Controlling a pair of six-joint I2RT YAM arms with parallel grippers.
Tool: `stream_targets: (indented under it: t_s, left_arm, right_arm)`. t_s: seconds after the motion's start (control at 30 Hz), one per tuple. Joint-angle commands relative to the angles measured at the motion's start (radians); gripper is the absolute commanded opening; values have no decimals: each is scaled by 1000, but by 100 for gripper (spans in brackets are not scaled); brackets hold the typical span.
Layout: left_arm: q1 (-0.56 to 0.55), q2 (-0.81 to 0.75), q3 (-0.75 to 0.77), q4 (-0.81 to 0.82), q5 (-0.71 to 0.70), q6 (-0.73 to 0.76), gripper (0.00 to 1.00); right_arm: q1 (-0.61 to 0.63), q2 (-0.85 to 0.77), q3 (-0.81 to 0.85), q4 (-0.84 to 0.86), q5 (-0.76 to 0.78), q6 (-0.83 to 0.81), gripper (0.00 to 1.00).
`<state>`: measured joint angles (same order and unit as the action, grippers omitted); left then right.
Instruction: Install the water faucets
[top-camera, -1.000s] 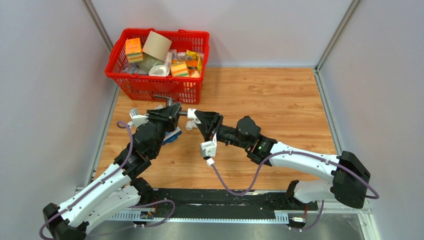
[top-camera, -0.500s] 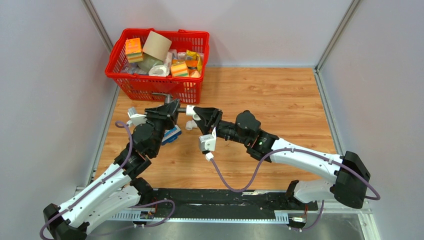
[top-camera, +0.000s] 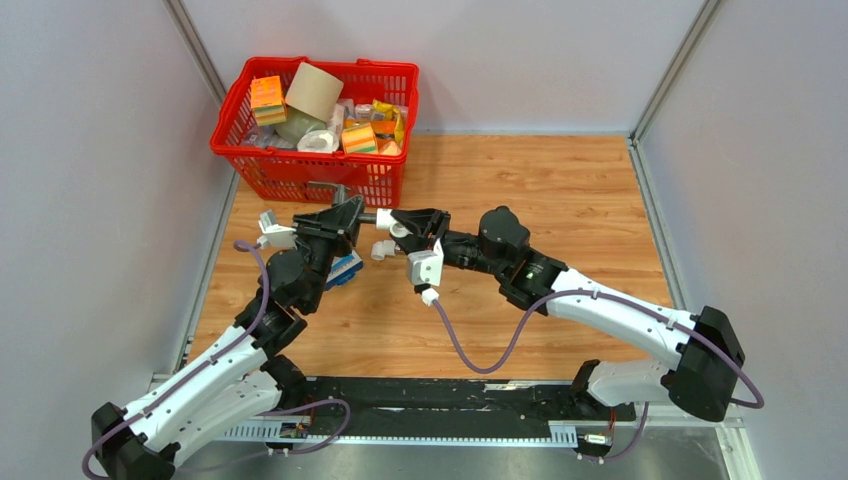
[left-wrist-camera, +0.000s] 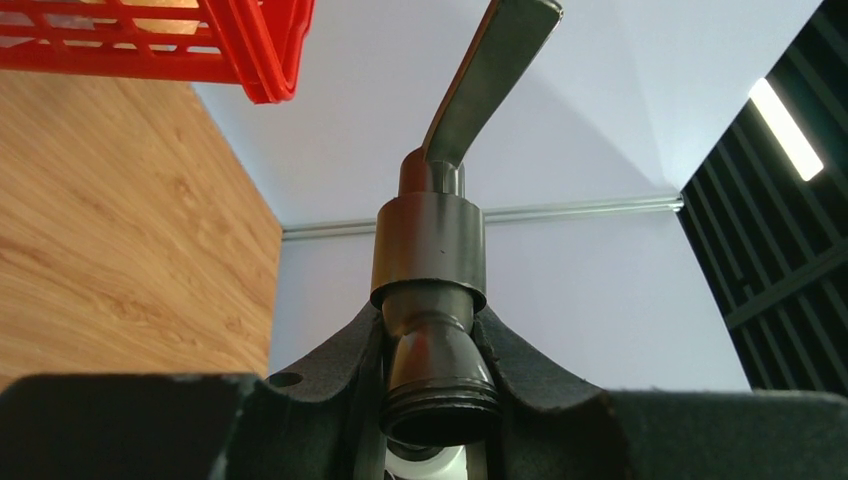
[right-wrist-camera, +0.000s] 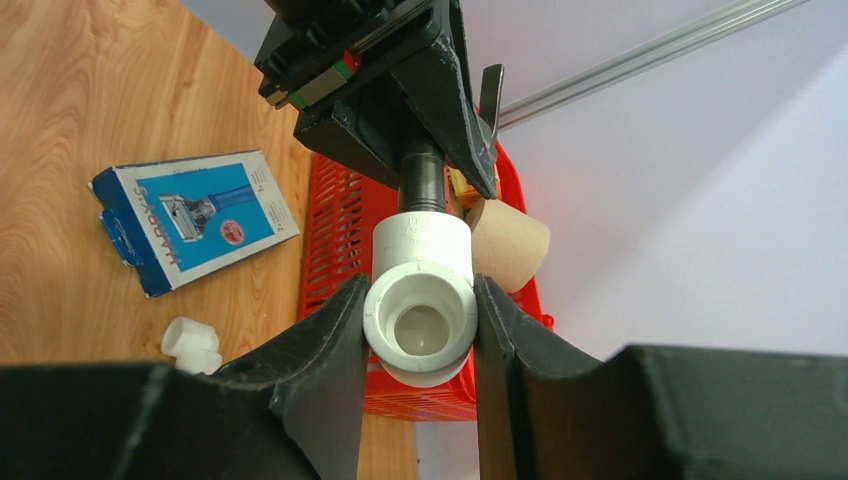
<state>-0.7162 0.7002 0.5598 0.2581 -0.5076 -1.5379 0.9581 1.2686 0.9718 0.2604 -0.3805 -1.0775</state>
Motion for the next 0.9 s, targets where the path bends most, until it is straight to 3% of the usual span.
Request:
stream_targets:
  t_s: [0.0,0.6,0.87]
  left_arm:
    - [-26,12,-12,202,196,33,0]
    - [-26,51,-100,562,300,234,0]
    - [-25,100,-155,823,357,331,0]
  right_arm:
    - [5,-8,59,-12,-144,105,0]
    - [-97,-6,94,20,-349,418,0]
    - [-163,8,54,236,-446,723,0]
